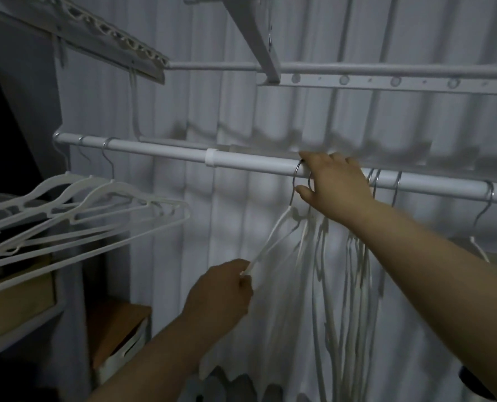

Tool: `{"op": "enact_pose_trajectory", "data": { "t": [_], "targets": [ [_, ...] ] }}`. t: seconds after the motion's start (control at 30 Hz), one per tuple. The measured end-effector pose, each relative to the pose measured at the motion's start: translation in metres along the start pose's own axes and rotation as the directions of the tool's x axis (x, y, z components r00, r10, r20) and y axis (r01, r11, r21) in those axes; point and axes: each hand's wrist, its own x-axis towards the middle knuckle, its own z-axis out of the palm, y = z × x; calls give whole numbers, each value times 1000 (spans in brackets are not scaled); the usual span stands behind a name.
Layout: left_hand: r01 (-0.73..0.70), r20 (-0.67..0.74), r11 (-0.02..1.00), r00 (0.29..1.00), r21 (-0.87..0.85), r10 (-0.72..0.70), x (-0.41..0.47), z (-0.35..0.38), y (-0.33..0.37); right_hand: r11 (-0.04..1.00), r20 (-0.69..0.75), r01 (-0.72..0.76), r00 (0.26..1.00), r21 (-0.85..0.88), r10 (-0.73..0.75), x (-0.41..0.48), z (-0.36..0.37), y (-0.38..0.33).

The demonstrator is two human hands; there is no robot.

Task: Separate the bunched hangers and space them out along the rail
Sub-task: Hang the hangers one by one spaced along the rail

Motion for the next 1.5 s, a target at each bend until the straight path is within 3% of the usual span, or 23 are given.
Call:
{"op": "enact_pose_trajectory", "data": {
  "t": [0.1, 0.37, 0.93, 1.13, 1.5],
  "targets": [
    [44, -31, 997, 998, -62, -46, 2, -8, -2, 1000, 6, 6, 1000, -15, -6, 0, 1, 1],
    [-21, -163, 983, 987, -184, -9, 5, -28, -3, 999, 19, -12, 1000, -35, 13, 1, -1, -1],
    [104, -339, 992, 933, -67, -120, 12, -134, -83, 996, -80, 78, 994, 52, -73, 46, 9, -89],
    [165, -303, 986, 939, -24, -165, 22, -161, -116, 998, -67, 55, 996, 20, -53, 64, 24, -120],
    [189, -196, 979, 960, -70, -200, 37, -176, -138, 998, -181, 52, 983, 30, -46, 66, 36, -121]
  ]
}}
